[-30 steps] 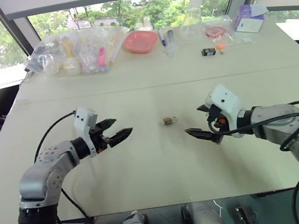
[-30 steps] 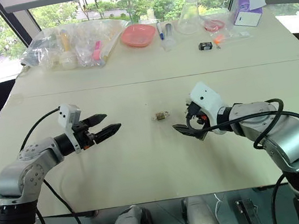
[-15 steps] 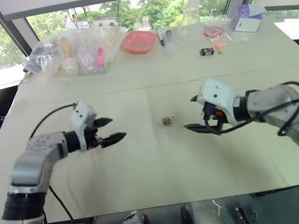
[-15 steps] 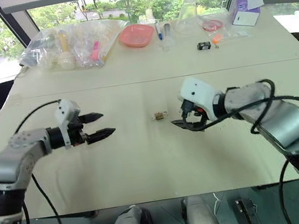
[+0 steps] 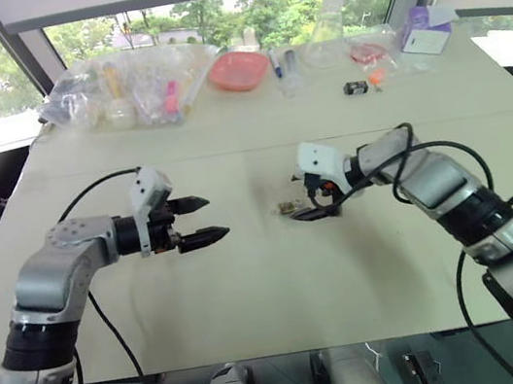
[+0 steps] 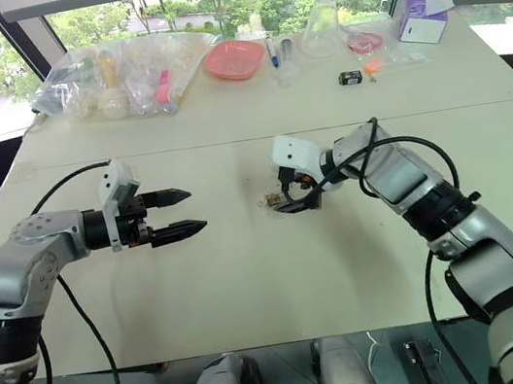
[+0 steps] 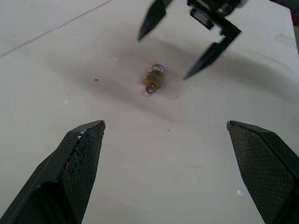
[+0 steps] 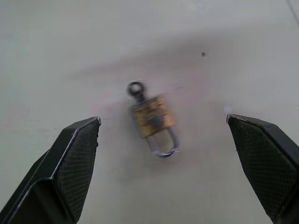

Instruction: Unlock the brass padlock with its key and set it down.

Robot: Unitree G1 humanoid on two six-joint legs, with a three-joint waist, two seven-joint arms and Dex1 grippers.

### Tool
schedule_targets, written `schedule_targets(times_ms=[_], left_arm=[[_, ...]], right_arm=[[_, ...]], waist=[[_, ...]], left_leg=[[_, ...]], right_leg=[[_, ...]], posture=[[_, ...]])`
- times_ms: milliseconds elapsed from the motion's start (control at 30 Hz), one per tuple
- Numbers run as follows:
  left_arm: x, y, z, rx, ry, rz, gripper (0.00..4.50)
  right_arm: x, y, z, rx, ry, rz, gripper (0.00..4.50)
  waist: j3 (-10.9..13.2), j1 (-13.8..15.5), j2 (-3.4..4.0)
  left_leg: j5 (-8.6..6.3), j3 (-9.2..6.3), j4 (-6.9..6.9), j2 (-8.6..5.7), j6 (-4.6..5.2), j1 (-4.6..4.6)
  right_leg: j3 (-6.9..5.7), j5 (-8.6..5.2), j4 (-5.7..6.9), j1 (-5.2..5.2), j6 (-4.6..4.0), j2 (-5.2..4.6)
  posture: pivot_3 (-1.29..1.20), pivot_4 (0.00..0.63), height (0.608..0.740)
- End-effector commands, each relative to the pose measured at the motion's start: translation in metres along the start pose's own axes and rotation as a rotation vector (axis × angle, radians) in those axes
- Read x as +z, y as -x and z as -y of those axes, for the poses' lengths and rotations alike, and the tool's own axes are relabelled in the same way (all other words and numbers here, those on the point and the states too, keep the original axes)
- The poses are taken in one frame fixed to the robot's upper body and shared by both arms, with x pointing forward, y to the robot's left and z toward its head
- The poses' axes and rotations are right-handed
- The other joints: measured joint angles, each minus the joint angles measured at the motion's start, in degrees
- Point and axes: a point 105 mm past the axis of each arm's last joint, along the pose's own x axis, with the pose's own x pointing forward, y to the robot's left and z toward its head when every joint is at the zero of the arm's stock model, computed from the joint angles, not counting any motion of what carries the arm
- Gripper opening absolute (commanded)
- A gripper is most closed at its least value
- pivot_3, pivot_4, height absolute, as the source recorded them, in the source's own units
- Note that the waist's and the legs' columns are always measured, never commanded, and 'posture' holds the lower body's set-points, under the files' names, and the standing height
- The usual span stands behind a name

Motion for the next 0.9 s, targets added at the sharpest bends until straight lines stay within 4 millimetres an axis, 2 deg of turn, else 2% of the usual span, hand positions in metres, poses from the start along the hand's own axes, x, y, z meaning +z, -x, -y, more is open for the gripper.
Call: schedule_targets(times_ms=[33, 133, 200, 300, 367, 500, 533, 733, 800, 833, 900], left_arm=[[0.011, 0.005, 0.003, 0.025, -0.033, 0.038, 4.31], [0.010, 0.006, 0.004, 0.046, -0.026, 0.047, 4.31], [0.009, 0.004, 0.005, 0.058, -0.022, 0.054, 4.31], [0.009, 0.003, 0.007, 0.066, -0.020, 0.058, 4.41], [0.009, 0.003, 0.007, 0.074, -0.020, 0.058, 4.41], [0.008, 0.005, 0.007, 0.083, -0.014, 0.058, 4.41], [0.008, 0.004, 0.006, 0.084, -0.013, 0.058, 4.41], [0.010, -0.004, 0.005, 0.074, -0.020, 0.061, 4.41], [0.013, -0.005, 0.003, 0.070, -0.027, 0.062, 4.41], [0.013, -0.005, 0.002, 0.069, -0.029, 0.062, 4.41], [0.014, -0.005, 0.001, 0.069, -0.030, 0.061, 4.41]], right_arm=[[-0.001, -0.007, 0.005, 0.019, 0.032, -0.006, 4.50], [-0.006, -0.017, 0.003, 0.067, -0.002, -0.008, 4.50], [-0.017, -0.024, 0.002, 0.088, -0.006, -0.051, 4.50], [-0.031, -0.029, 0.002, 0.098, -0.013, -0.092, 3.70], [-0.036, -0.028, 0.000, 0.122, 0.000, -0.117, 2.74], [-0.033, -0.018, -0.007, 0.189, -0.001, -0.102, 0.87], [-0.033, -0.018, -0.007, 0.184, 0.004, -0.102, 0.68], [-0.031, -0.020, -0.013, 0.184, -0.015, -0.083, 0.68], [-0.031, -0.020, -0.016, 0.182, -0.027, -0.079, 1.75], [-0.032, -0.020, -0.016, 0.180, -0.027, -0.083, 2.09], [-0.035, -0.020, -0.016, 0.167, -0.029, -0.093, 3.08]], waist=[[0.0, 0.1, 0.01], [0.0, 0.2, 0.02], [0.0, 0.1, 0.02], [0.0, -0.1, 0.01], [0.0, -0.1, 0.02], [0.0, 0.3, 0.03], [0.0, 0.4, 0.03], [0.0, 0.4, 0.03], [0.0, 0.3, 0.03], [0.0, 0.3, 0.03], [0.0, 0.2, 0.03]], left_leg=[[0.01, 0.00, 0.00, 0.00, -0.01, 0.00], [0.02, 0.01, 0.02, -0.01, -0.03, -0.01], [0.02, 0.01, 0.04, -0.01, -0.03, 0.00], [0.03, 0.01, 0.02, 0.00, -0.06, 0.14], [0.07, 0.01, 0.02, 0.01, -0.12, 0.20], [0.08, -0.04, 0.02, 0.01, -0.14, 0.47], [0.08, -0.05, 0.02, 0.00, -0.14, 0.48], [0.07, -0.06, 0.01, -0.02, -0.13, 0.44], [0.07, -0.06, 0.01, -0.02, -0.13, 0.44], [0.07, -0.06, 0.01, -0.03, -0.13, 0.44], [0.07, -0.06, 0.00, -0.03, -0.13, 0.45]], right_leg=[[-0.01, 0.00, 0.02, 0.00, 0.00, 0.00], [-0.01, 0.00, 0.01, 0.01, 0.00, -0.03], [0.00, 0.00, 0.01, 0.04, 0.00, -0.03], [-0.01, 0.00, 0.05, 0.14, 0.00, -0.01], [-0.01, 0.00, 0.12, 0.18, 0.00, 0.00], [-0.01, 0.00, 0.13, 0.47, -0.01, -0.03], [-0.02, 0.00, 0.13, 0.49, -0.01, -0.05], [-0.04, 0.00, 0.06, 0.50, -0.01, -0.09], [-0.05, 0.00, 0.06, 0.50, -0.01, -0.08], [-0.05, 0.00, 0.06, 0.50, -0.01, -0.08], [-0.05, 0.00, 0.05, 0.50, -0.01, -0.08]], posture=[[0.00, 0.150, 0.733], [0.00, 0.150, 0.733], [0.00, 0.150, 0.733], [0.00, 0.150, 0.733], [0.00, 0.150, 0.733], [0.00, 0.150, 0.733], [0.00, 0.150, 0.733], [0.00, 0.150, 0.733], [0.00, 0.150, 0.733], [0.00, 0.150, 0.733], [0.00, 0.150, 0.733]])
